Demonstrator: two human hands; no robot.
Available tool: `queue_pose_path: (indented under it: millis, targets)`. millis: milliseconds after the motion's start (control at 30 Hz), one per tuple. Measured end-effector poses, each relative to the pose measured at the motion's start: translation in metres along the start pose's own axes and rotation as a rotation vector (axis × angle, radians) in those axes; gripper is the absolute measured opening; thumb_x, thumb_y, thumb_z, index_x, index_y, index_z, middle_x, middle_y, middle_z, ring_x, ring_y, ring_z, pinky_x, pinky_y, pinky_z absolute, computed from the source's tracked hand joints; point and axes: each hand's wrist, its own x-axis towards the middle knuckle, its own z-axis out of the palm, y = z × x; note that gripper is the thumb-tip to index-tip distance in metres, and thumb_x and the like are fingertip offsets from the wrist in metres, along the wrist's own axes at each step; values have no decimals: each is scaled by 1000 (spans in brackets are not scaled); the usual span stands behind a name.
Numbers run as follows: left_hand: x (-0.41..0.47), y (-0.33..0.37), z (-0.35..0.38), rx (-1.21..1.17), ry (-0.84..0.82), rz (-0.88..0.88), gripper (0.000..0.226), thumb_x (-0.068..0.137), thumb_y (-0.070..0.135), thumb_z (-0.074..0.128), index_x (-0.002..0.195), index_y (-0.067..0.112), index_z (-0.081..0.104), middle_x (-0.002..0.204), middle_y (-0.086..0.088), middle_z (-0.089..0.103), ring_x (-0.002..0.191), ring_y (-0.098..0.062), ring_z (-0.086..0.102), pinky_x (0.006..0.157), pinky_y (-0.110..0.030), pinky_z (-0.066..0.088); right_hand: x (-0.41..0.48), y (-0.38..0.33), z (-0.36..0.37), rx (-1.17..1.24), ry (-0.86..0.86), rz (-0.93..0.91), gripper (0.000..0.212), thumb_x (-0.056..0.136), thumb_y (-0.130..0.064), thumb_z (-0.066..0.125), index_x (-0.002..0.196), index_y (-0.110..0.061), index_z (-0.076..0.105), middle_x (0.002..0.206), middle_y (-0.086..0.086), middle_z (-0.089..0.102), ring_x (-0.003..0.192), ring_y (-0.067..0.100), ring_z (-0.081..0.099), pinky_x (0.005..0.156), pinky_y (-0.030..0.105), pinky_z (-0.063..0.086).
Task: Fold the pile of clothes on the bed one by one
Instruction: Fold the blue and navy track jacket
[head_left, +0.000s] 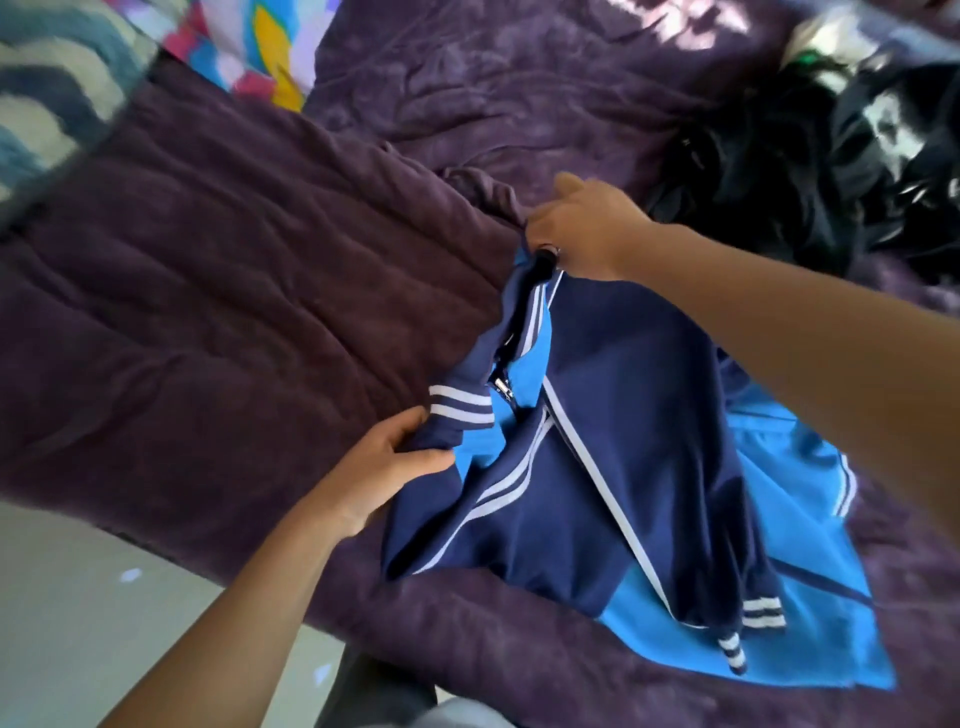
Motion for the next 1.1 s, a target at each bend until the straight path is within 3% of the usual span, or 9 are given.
queue_pose_path:
  millis: [267,367,467,600,667,767,867,967,1100]
  targets:
    - [-5,16,188,112,-350,122,15,76,1,64,90,6,62,80,11,65,79,0,58,76,-14,44,-164,82,13,-42,48,152,28,83,-3,53,110,-9,56,110,13,62,101,34,56,75,41,41]
    - [12,-15,261,421,-374,124,27,84,14,67,106,2,57,106,-4,56,93,-12,53,91,-28,42,-223,103,45,-43,-59,228,37,82,1,51,118,-10,52,126,12,54,102,36,58,81,42,44]
    - [17,-54,295,654,-416,11,48,87,36,63,126,12,51,131,-3,39,119,-19,46,102,-26,35,-265,100,92,-4,-309,329,56,87,-4,48,139,-20,36,144,9,33,119,36,46,94,44,42]
    - [15,-91,270,1132,19,186,39,90,39,54,125,21,55,140,-2,40,133,-20,32,102,-29,30,-285,63,149,148,-336,389,56,91,-15,42,145,-25,28,153,10,19,135,30,28,103,43,32]
    - [17,-102,250,1319,201,93,47,90,41,50,135,29,44,151,-4,24,139,-22,19,106,-34,25,-282,36,170,229,-330,351,57,93,-21,40,147,-28,23,157,7,10,141,26,17,107,43,27]
    - [22,-110,230,1216,290,-118,68,89,48,51,147,33,20,156,-8,9,140,-30,14,108,-42,25,-273,-5,193,374,-453,293,63,94,-29,43,149,-31,13,158,5,1,143,26,13,108,44,27]
    - [29,-115,213,847,354,-243,86,84,36,65,150,20,12,150,-14,25,133,-33,33,104,-43,34,-263,-31,205,516,-545,305,66,94,-31,46,149,-35,9,158,2,-5,145,27,5,111,47,27]
    - [31,-120,199,587,338,-248,73,79,9,67,142,12,31,127,-9,55,116,-27,53,93,-34,44,-251,-47,207,610,-584,300,70,92,-29,48,148,-38,9,158,2,-10,145,27,-3,112,46,22]
    - [32,-126,169,250,455,-361,41,78,-12,59,115,5,55,110,-17,62,100,-29,59,84,-40,49,-234,-46,203,579,-590,216,68,92,-33,49,148,-39,11,159,2,-4,145,24,2,114,44,19]
